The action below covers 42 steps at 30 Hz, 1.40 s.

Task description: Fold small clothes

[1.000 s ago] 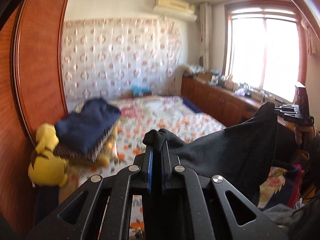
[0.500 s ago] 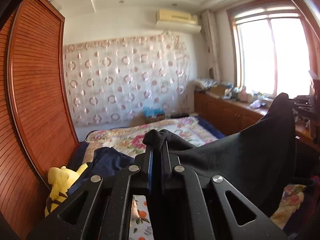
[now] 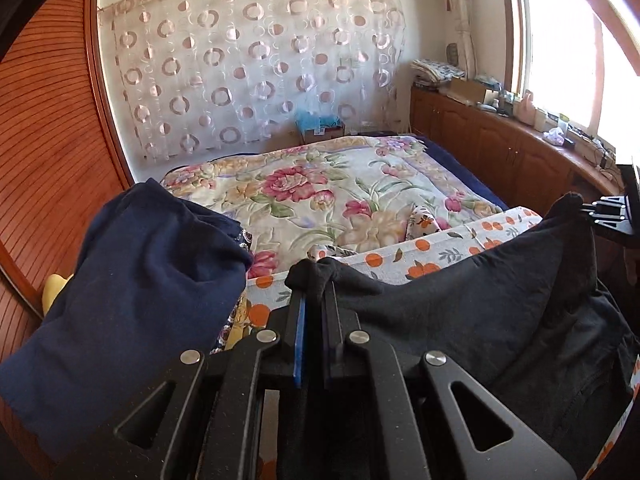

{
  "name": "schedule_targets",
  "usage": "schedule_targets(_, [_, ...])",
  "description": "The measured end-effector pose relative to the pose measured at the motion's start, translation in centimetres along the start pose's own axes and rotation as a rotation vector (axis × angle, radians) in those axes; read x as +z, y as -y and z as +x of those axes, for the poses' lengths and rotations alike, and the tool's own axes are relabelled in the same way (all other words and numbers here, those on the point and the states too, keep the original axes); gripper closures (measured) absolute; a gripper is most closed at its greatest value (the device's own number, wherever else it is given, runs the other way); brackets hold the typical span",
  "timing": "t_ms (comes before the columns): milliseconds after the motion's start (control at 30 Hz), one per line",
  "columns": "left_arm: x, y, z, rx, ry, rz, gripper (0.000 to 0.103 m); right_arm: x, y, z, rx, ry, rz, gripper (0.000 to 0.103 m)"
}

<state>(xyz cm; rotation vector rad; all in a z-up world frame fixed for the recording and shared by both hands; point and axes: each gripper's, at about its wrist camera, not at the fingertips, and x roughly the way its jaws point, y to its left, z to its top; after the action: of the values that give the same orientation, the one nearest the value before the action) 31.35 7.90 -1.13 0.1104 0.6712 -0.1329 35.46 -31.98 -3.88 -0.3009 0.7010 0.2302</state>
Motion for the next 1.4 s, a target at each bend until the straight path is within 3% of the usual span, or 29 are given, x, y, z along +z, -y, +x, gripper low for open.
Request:
schedule_targets(200, [0.5,-0.6,1.1,0.012,-0.024,-0.018,0.095,2.8,2.0,3.0,0.04,-0.031,-0.001,0.09])
schedule_targets(267, [0.3,-0.7,1.5,0.012,-0.03,-0.024,0.083,2.4,3.8,3.2,0.042,-0.048,-0.015,0.09])
schedule_targets(333, [0.1,-0.6,1.4,0.026,-0.021,-0.016,0.064,2.1,4.1,3.4,0.038,-0.074,-0.028,0.09])
schedule_targets(467, [-0.4,-0.2,1.1,-0.014,-0.041,-0.011,0.062,2.6,5.0,5.2,0.043,-0.112,-0.007,0.09])
schedule_targets(633, [-2.1,1.9,0.3,-0.086,-0.086,0.051,0.031,3.1,5.4,5.3,0.058,-0.098,0.047,0.088])
schedule_targets(733, [-3.7,2.9,0.1,-0.16,-0.142,0.029,0.031,2.5,5.3,4.6,0.052,-0.088,0.063,0.084])
schedule_targets(900, [-6.1,4.7,-0.8,-0.173,-0.175,0.057,0.031,1.6,5.4,3.3,0.021,-0.087,0.085,0.064])
schedule_targets(1200, [-8.3,6.1,-3.6,-0.17,-0.169,0.062,0.031,-2.0,4.7,-2.9,0.095,-0.064,0.12,0.064])
schedule_targets(1400, [-10.4,6.2,-5.4,-0.16,-0.169,0.059,0.031,-7.0,2.6,-7.6,0.184,-0.066,0.132,0.064])
